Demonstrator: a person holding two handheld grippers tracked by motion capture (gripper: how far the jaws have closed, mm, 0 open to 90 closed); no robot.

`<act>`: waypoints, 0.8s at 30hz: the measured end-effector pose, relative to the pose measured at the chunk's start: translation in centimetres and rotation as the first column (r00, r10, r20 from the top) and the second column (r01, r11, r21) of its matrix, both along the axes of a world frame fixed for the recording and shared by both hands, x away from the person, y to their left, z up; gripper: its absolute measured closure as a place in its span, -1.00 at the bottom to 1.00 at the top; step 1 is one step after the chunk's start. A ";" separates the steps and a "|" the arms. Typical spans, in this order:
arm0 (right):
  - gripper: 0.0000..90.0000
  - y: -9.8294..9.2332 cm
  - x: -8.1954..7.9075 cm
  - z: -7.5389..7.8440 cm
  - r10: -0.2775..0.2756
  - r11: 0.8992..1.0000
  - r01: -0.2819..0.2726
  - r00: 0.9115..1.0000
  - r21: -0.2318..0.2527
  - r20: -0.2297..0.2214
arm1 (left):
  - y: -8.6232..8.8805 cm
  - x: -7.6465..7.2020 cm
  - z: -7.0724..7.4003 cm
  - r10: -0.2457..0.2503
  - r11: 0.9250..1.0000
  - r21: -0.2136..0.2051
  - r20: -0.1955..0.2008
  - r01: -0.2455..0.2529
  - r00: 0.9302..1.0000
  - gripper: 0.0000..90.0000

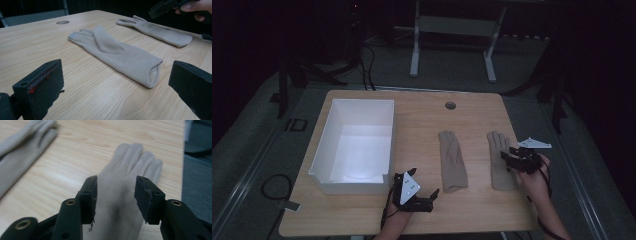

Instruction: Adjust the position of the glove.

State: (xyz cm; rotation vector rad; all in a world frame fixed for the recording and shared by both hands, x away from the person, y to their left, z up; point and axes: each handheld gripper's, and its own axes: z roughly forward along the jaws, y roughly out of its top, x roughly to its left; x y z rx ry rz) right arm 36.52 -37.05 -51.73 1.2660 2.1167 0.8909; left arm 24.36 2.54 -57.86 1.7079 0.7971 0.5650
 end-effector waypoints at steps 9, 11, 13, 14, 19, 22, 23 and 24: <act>0.11 -1.4 0.2 -0.9 0.135 0.991 -0.134 0.989 0.026 -0.055 | 0.0 0.0 0.0 0.001 1.000 0.000 -0.003 -0.001 1.000 -0.99; 0.18 -1.3 0.4 -1.5 0.137 0.991 -0.136 0.988 0.018 -0.072 | 0.0 0.0 0.0 0.000 1.000 0.000 -0.004 0.000 1.000 -0.99; 0.18 -1.3 0.8 -2.2 0.102 0.995 -0.102 0.992 0.001 -0.078 | 0.0 0.0 0.0 0.000 1.000 -0.002 -0.003 0.000 1.000 -0.99; 0.16 -1.4 1.0 -2.5 0.097 0.995 -0.097 0.992 0.006 -0.086 | 0.0 0.0 0.0 0.001 1.000 -0.001 -0.004 -0.001 1.000 -0.99; 0.73 -1.2 1.1 -3.5 0.065 0.998 -0.064 0.995 0.014 -0.079 | 0.0 0.0 0.0 0.000 1.000 0.000 -0.004 0.000 1.000 -0.99; 0.82 -1.0 1.1 -3.2 0.027 0.999 -0.025 0.994 0.024 -0.102 | -0.1 0.0 0.0 0.000 1.000 0.003 -0.003 0.000 1.000 -0.99; 0.83 -0.8 1.1 -3.0 0.008 1.000 -0.005 0.994 0.031 -0.108 | 0.0 0.0 0.0 0.000 1.000 0.004 -0.004 0.000 1.000 -0.99; 0.83 -0.7 1.1 -2.8 -0.002 0.999 0.006 0.995 0.035 -0.103 | 0.0 0.0 0.0 0.000 1.000 0.005 -0.006 0.000 1.000 -0.99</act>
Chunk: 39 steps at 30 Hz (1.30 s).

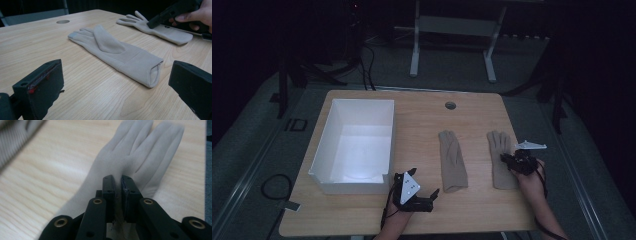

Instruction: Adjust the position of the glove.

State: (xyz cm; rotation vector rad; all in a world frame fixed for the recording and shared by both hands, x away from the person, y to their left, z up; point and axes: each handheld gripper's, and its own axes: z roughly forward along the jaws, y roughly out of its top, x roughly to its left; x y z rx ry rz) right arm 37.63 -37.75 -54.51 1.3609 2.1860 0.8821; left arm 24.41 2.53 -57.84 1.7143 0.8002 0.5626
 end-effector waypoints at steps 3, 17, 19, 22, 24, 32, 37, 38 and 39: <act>0.84 0.9 -0.2 1.4 -0.023 1.000 0.022 0.999 0.016 0.037 | 0.0 0.0 0.0 0.001 1.000 -0.002 0.000 -0.001 1.000 -0.99; 0.84 8.1 -0.6 9.2 0.018 0.992 -0.035 0.990 0.123 0.142 | 0.0 0.0 0.0 0.000 1.000 -0.004 0.003 0.000 1.000 -0.99; 0.84 9.4 -0.5 9.5 0.034 0.989 -0.054 0.989 0.135 0.144 | 0.0 0.0 0.0 -0.001 1.000 -0.004 0.003 0.001 1.000 -0.99; 0.84 11.3 -0.5 9.7 0.057 0.987 -0.077 0.988 0.143 0.142 | 0.0 0.0 0.0 -0.001 1.000 -0.005 0.004 0.001 1.000 -0.99; 0.84 12.5 -0.5 9.7 0.069 0.985 -0.090 0.988 0.150 0.141 | 0.0 0.0 0.0 -0.001 1.000 -0.004 0.004 0.001 1.000 -0.99; 0.83 15.7 -0.5 7.5 0.111 0.986 -0.123 0.989 0.113 0.102 | 0.0 -0.1 0.0 -0.003 1.000 -0.005 0.009 0.004 1.000 -0.99; 0.83 16.3 -0.2 5.6 0.111 0.989 -0.116 0.992 0.093 0.055 | 0.0 0.0 0.0 -0.002 1.000 -0.010 0.006 0.002 1.000 -0.99; 0.83 16.4 -0.2 5.3 0.112 0.990 -0.116 0.993 0.086 0.049 | 0.0 0.0 0.0 -0.003 1.000 -0.007 0.006 0.003 1.000 -0.99; 0.83 16.5 -0.1 4.9 0.116 0.989 -0.119 0.992 0.083 0.041 | 0.0 0.0 0.0 -0.003 1.000 -0.005 0.006 0.003 1.000 -0.99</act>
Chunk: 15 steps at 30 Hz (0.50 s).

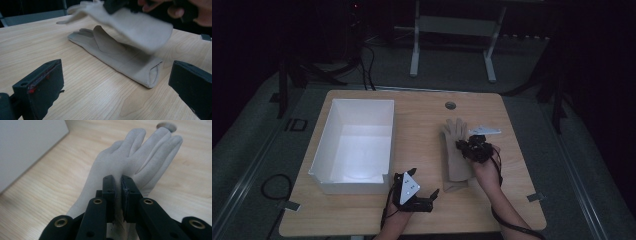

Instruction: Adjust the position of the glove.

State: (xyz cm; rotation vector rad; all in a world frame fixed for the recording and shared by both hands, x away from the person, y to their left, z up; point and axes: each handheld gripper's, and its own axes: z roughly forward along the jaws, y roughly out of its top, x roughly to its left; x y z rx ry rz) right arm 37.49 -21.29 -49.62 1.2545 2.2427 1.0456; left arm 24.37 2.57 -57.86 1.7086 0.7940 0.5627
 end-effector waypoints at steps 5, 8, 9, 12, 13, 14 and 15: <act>0.83 0.3 0.2 -1.8 0.007 1.000 -0.008 0.999 -0.010 -0.050 | 0.0 0.0 0.0 0.000 1.000 -0.002 0.001 0.000 1.000 -0.99; 0.82 0.2 0.2 -2.5 0.012 1.000 -0.012 0.998 -0.011 -0.068 | 0.0 0.0 0.0 0.000 1.000 -0.003 0.000 0.000 1.000 -0.99; 0.82 0.2 0.1 -2.7 0.010 1.000 -0.011 0.997 -0.009 -0.074 | 0.0 0.0 0.0 0.000 1.000 -0.004 -0.001 0.000 1.000 -0.99; 0.80 0.2 0.2 -3.3 0.009 1.000 -0.010 0.996 -0.009 -0.089 | 0.0 0.0 0.0 -0.001 1.000 -0.003 0.000 0.001 1.000 -0.99; 0.80 0.2 0.2 -3.4 0.006 1.000 -0.007 0.995 -0.007 -0.096 | 0.0 0.0 0.0 0.000 1.000 -0.002 0.000 0.000 1.000 -0.99; 0.79 0.2 0.1 -3.6 0.008 1.000 -0.008 0.995 0.000 -0.099 | 0.0 0.0 0.0 -0.001 1.000 -0.002 0.000 0.001 1.000 -0.99; 0.79 0.2 0.1 -3.8 0.012 1.000 -0.012 0.995 -0.002 -0.100 | 0.0 0.0 0.0 -0.001 1.000 -0.003 0.000 0.001 1.000 -0.99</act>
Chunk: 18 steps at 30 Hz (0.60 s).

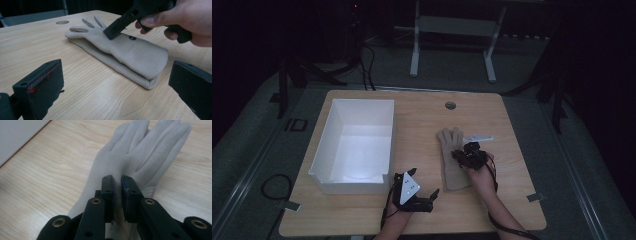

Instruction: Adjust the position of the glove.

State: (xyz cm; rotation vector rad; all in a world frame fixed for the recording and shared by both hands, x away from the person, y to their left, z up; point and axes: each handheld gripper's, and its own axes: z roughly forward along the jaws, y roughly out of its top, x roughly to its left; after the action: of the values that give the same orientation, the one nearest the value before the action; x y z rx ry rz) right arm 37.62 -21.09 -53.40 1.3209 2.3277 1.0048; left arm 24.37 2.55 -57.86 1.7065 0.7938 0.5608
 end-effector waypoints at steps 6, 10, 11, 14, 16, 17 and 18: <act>0.79 0.1 0.0 -0.1 0.001 1.000 -0.002 1.000 0.008 0.003 | 0.0 0.0 0.0 0.000 1.000 -0.001 0.000 0.000 1.000 -0.99; 0.80 0.3 0.0 0.3 -0.006 1.000 0.006 1.000 0.015 0.010 | 0.0 0.0 0.0 -0.001 1.000 0.000 0.000 0.001 1.000 -0.99; 0.80 0.3 0.0 0.5 -0.010 1.000 0.009 1.000 0.019 0.012 | 0.0 0.0 0.0 -0.001 1.000 0.000 0.001 0.001 1.000 -0.99; 0.80 0.6 -0.2 0.9 -0.019 1.000 0.019 0.999 0.019 0.028 | 0.0 0.0 0.0 -0.001 1.000 0.001 0.000 0.001 1.000 -0.99; 0.80 0.7 -0.2 1.1 -0.038 0.999 0.037 0.999 0.013 0.029 | 0.0 0.0 0.0 -0.003 1.000 0.000 -0.001 0.003 1.000 -0.99; 0.80 0.8 -0.2 1.0 -0.046 0.999 0.046 0.999 0.013 0.028 | 0.0 0.0 0.0 -0.004 1.000 0.001 0.000 0.004 1.000 -0.99; 0.80 0.8 -0.2 1.0 -0.049 0.999 0.049 0.999 0.013 0.024 | 0.0 0.0 0.0 -0.005 1.000 0.002 0.001 0.005 1.000 -0.99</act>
State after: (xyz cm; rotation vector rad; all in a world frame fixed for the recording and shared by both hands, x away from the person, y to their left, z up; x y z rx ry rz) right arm 37.46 -20.30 -52.41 1.3557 2.2637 1.0162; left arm 24.34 2.53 -57.86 1.7098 0.7885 0.5596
